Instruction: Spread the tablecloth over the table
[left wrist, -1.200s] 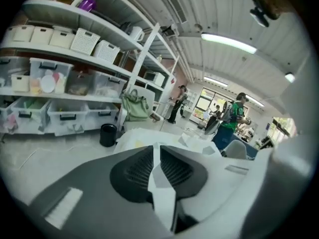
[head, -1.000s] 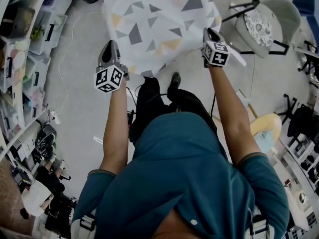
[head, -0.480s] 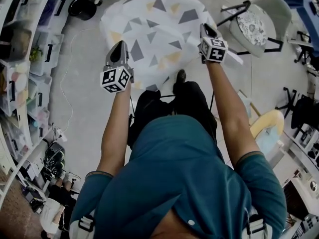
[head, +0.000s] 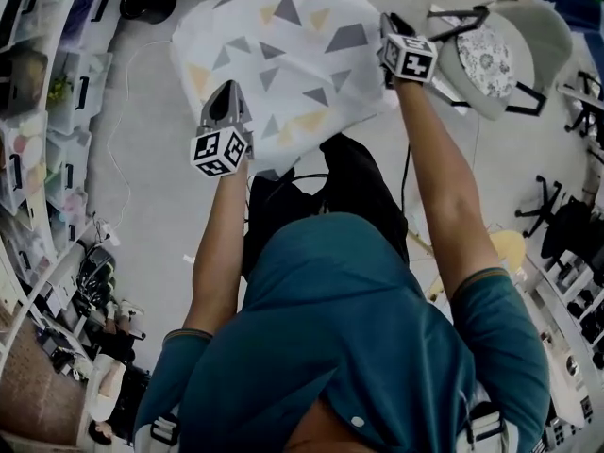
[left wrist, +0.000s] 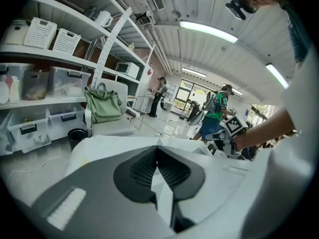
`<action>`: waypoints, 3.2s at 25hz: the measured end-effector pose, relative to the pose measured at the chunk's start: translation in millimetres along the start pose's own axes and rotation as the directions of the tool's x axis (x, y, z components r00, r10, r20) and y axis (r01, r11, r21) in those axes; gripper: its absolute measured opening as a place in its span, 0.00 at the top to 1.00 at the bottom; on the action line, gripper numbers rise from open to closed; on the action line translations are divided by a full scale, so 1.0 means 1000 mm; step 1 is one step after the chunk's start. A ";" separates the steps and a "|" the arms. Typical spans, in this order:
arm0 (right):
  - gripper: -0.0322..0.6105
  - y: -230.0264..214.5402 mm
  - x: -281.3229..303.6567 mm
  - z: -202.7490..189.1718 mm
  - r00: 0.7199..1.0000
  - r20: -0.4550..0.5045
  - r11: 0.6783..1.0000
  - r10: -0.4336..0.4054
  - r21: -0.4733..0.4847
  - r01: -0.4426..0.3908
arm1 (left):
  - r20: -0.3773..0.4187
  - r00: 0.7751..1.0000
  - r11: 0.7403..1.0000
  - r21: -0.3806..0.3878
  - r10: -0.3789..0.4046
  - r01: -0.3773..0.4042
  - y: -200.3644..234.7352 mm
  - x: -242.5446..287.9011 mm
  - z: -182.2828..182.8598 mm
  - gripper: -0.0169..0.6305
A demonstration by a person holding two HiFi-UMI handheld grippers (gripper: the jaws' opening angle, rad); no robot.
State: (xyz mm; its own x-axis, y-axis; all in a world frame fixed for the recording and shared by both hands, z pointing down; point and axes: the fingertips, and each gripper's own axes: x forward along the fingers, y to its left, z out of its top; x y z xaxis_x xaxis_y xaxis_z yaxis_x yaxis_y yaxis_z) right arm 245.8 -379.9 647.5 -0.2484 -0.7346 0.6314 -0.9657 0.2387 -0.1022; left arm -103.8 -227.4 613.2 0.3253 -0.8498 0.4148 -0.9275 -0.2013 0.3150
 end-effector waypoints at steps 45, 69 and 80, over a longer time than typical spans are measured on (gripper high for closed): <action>0.69 0.075 0.001 -0.050 0.993 -0.093 0.863 -0.068 -0.506 0.012 | -0.040 0.999 0.999 -0.041 0.005 -0.007 0.008 0.044 0.005 0.98; 0.69 0.072 0.060 -0.115 0.952 -0.257 0.972 0.163 -0.123 -0.200 | -0.074 0.996 0.997 -0.058 0.043 -0.047 0.032 0.044 -0.005 0.98; 0.70 0.090 0.027 -0.050 0.966 -0.142 0.964 0.215 -0.128 -0.234 | 0.004 1.000 0.999 -0.036 0.028 -0.028 0.041 0.017 0.030 0.98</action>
State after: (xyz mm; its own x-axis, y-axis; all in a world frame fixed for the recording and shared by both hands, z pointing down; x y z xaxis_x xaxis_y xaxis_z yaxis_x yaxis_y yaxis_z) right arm 156.2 -346.3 693.8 -0.4372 -0.5681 0.6972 -0.8630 0.4831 -0.1475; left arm -142.3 -264.9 607.5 0.2988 -0.8569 0.4201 -0.9290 -0.1603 0.3337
